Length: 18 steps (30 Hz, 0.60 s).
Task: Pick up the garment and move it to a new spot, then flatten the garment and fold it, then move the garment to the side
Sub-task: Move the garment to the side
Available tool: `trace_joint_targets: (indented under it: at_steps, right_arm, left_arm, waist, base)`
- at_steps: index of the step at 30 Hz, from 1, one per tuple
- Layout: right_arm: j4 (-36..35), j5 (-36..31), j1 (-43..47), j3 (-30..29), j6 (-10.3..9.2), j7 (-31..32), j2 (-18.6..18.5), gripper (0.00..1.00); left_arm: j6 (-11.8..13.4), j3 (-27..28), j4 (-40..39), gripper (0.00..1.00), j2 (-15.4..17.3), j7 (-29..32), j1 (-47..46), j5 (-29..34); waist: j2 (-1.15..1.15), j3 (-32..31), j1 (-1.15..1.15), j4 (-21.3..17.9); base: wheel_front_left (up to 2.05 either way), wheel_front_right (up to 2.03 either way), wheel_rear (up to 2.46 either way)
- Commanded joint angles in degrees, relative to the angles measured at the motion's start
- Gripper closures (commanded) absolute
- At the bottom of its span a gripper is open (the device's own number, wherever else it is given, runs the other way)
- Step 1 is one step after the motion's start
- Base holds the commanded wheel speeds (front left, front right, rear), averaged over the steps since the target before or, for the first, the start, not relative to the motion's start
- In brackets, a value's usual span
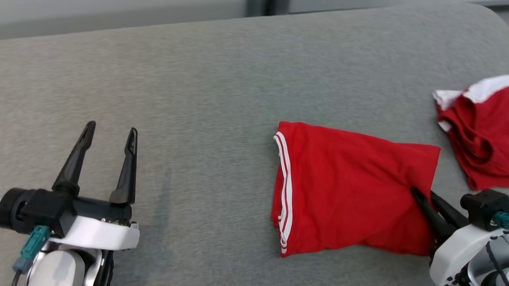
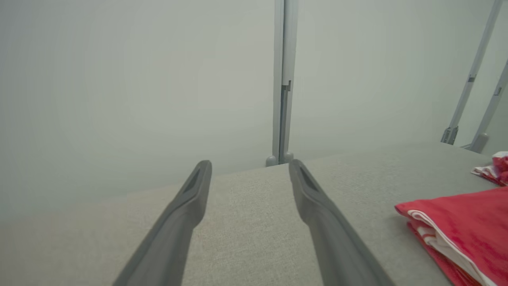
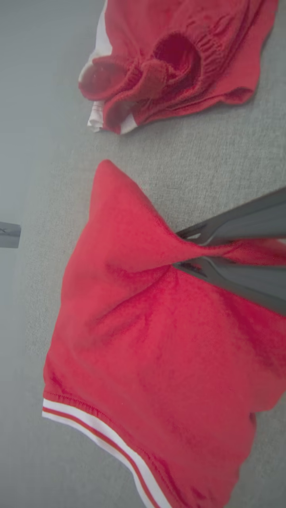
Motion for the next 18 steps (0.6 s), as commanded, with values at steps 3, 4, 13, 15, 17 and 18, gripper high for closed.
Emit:
trace_joint_targets:
  at_steps: [3,4,13,15,17,18]
  right_arm:
    - [-0.52,-0.50,-2.42,0.01,-0.03,-0.43,-1.61,1.00]
    - [-0.56,-0.72,-3.20,0.03,-0.02,-0.59,-2.15,1.00]
    - [2.29,-1.20,-16.53,0.71,-0.03,-3.54,-8.79,1.00]
    - [3.71,-1.07,-19.87,1.28,-0.03,-4.56,-10.70,1.00]
    - [5.62,-0.40,-23.10,2.10,-0.03,-5.36,-12.32,1.00]
    - [8.48,-0.09,-26.12,2.46,-0.03,-5.85,-14.23,1.00]
  left_arm:
    - [-0.24,0.09,-1.15,0.00,1.14,0.81,-2.07,0.63]
    - [-0.30,0.01,-1.34,0.00,1.48,1.14,-2.45,0.79]
    - [-1.83,-1.60,-3.08,0.00,3.48,4.04,-7.38,1.67]
    - [-2.13,-2.25,-3.28,0.00,3.78,4.50,-8.72,1.89]
    - [-2.34,-2.71,-3.42,0.00,4.09,4.83,-9.84,2.27]
    - [-2.61,-3.31,-3.34,0.00,4.19,4.97,-10.99,2.43]
  waist:
    - [0.00,4.01,0.00,-7.05]
    - [0.00,4.50,0.00,-8.04]
    - [0.00,9.18,0.00,-13.12]
    - [0.00,10.29,0.00,-13.33]
    - [0.00,11.39,0.00,-13.42]
    - [0.00,12.31,0.00,-13.23]
  base:
    - [0.00,0.00,0.00]
    - [0.00,0.00,0.00]
    - [0.00,0.00,0.00]
    - [0.00,0.00,0.00]
    - [0.00,0.00,0.00]
    - [0.00,0.00,0.00]
